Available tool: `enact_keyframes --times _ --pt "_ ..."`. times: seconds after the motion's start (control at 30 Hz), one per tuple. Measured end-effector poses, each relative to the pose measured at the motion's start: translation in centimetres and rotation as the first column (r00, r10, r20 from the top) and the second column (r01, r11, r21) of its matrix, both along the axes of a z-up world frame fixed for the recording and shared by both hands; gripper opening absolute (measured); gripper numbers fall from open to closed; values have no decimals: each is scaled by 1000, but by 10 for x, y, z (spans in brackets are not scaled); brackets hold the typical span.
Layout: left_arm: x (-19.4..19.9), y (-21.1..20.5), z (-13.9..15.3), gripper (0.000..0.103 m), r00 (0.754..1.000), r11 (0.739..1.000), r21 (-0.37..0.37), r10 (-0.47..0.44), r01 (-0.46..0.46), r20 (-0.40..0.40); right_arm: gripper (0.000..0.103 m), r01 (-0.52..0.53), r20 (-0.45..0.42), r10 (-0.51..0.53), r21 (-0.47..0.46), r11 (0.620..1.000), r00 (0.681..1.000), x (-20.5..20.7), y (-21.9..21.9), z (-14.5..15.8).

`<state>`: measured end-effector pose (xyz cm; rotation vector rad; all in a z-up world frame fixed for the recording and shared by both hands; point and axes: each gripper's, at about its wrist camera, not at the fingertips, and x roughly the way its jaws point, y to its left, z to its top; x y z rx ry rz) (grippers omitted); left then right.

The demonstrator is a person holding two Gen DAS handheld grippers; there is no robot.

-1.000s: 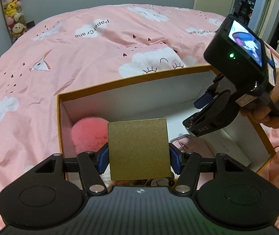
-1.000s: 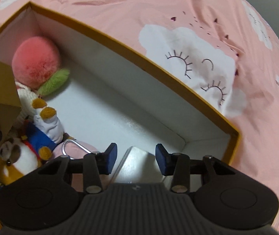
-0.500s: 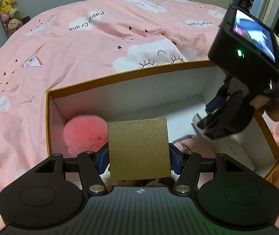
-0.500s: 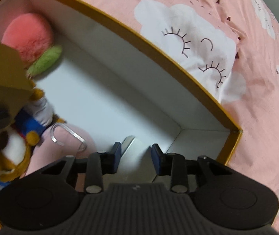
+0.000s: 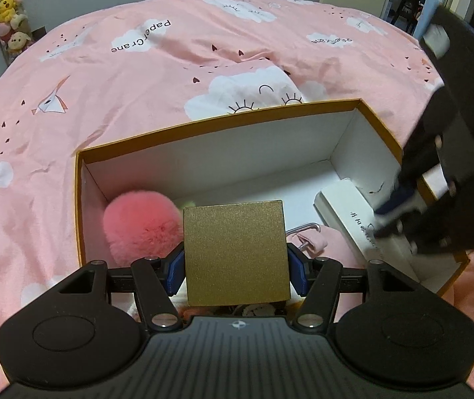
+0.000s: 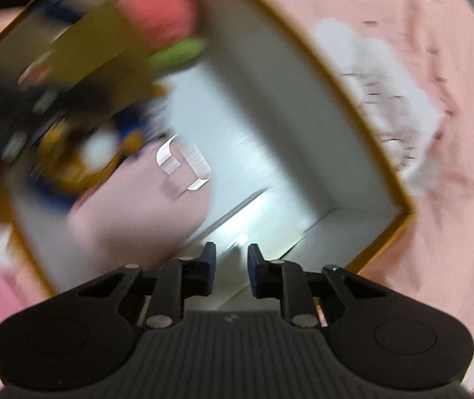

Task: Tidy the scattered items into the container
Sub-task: 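Grasp the gold square box with the right gripper while the left gripper releases it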

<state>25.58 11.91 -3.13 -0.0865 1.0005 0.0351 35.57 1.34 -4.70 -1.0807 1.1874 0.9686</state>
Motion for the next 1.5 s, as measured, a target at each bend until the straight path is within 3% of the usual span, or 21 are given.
enact_keyframes --times 0.17,0.27,0.4,0.5,0.53,0.67,0.77,0.87,1.0,1.13,1.3,1.37,1.5 --pt "-2 -5 -3 70 1000 1000 -4 -30 30 -6 13 -86 -81 81 -49 995 993 -21 -1 -22" --pt "-5 -6 -2 70 999 999 -14 -48 48 -3 13 -67 -83 60 -88 994 995 -31 0 -42" --pt "-12 -8 2 70 996 997 -15 -77 78 34 14 -24 -68 20 -57 998 997 -29 -4 -34" --pt "-19 -15 1 70 989 991 15 -136 136 57 19 15 -42 -14 32 999 999 -30 -14 -15" --pt "-21 -18 0 70 985 987 30 -159 157 60 32 48 -51 -45 76 996 998 -29 -18 -6" --pt "-32 -28 -4 70 969 969 85 -236 231 65 39 188 -110 -165 243 952 980 -17 -30 27" --pt "-40 -33 -4 70 956 955 112 -284 275 75 53 313 -228 -241 368 876 943 -8 -24 45" --pt "-47 -38 -8 70 948 943 141 -312 301 66 56 385 -339 -249 432 816 907 -4 -24 47" --pt "-58 -40 -10 70 940 933 173 -333 317 72 56 401 -377 -236 451 798 895 -3 -17 35" --pt "-61 -36 -12 70 942 933 180 -328 312 67 56 450 -457 -234 450 771 858 7 -16 22" --pt "-63 -34 -10 70 943 936 177 -322 303 88 61 487 -546 -184 485 727 817 3 -20 32" --pt "-67 -33 -8 70 941 938 175 -319 298 108 67 481 -572 -147 490 727 807 0 -14 31" --pt "-73 -30 -3 69 935 940 164 -323 299 145 68 457 -575 -127 478 750 809 -3 4 18"
